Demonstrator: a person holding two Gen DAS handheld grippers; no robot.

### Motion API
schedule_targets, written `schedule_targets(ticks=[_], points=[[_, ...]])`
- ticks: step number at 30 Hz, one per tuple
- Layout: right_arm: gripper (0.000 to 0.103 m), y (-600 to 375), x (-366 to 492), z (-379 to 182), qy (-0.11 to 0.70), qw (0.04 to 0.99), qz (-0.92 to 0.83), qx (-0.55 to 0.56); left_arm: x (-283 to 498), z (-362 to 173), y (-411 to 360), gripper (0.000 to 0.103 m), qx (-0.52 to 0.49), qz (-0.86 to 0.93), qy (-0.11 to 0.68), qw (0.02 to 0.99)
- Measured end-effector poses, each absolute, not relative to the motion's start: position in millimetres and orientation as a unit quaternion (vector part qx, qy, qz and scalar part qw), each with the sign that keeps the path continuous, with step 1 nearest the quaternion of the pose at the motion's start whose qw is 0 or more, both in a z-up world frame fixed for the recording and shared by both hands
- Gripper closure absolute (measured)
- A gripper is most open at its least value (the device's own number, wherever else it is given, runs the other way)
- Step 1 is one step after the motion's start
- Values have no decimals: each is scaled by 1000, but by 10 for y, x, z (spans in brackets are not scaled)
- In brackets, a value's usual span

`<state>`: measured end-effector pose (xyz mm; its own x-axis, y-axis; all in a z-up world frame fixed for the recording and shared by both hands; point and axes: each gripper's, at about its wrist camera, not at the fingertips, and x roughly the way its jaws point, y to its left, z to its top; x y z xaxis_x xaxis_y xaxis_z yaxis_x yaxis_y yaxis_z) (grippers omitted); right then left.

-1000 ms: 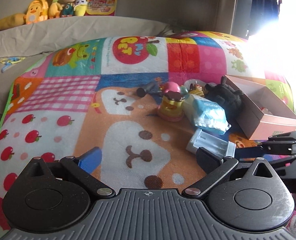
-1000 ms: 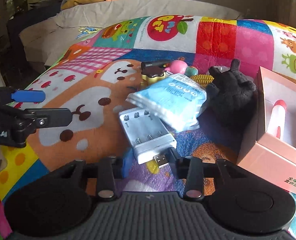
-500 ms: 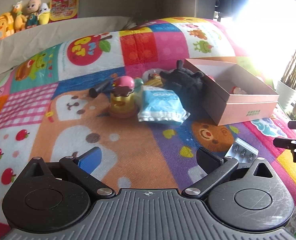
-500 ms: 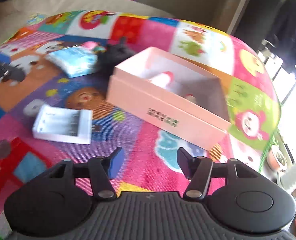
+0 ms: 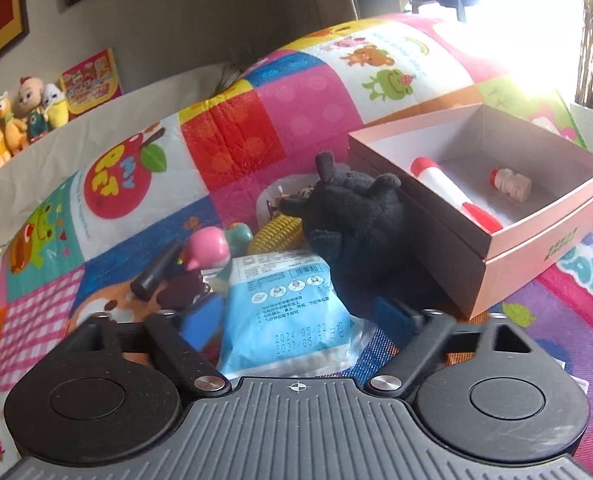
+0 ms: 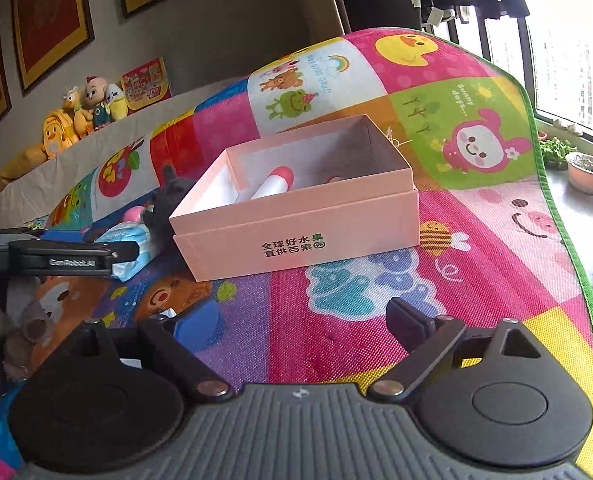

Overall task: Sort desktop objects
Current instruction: 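Grasp the blue packet with the left gripper, then grasp the white battery charger with the right gripper while the left gripper holds the packet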

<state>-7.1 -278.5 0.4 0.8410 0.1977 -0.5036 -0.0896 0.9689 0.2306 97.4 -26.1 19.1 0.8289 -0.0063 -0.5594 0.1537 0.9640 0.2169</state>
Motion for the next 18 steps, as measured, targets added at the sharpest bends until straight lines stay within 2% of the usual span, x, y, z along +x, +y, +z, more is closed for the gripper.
schedule_targets(ticks=[2,6,11,16,18], points=[[10,-2794,-56,-3,275,953,73,105,977,162,-218,34,125,-44,295,946],[5,-2819,-51,-14,275,951,77,118,793,203,-107,42,123,-51,296,946],[1,-2821,-33,-26,279,950,81,119,296,279,62,42,76,-93,312,942],[0,-2790,28,-52,301,943,87,113,-162,214,136,34,50,-104,318,941],[0,-2765,82,-72,319,938,86,107,-219,165,149,23,57,-90,319,942]])
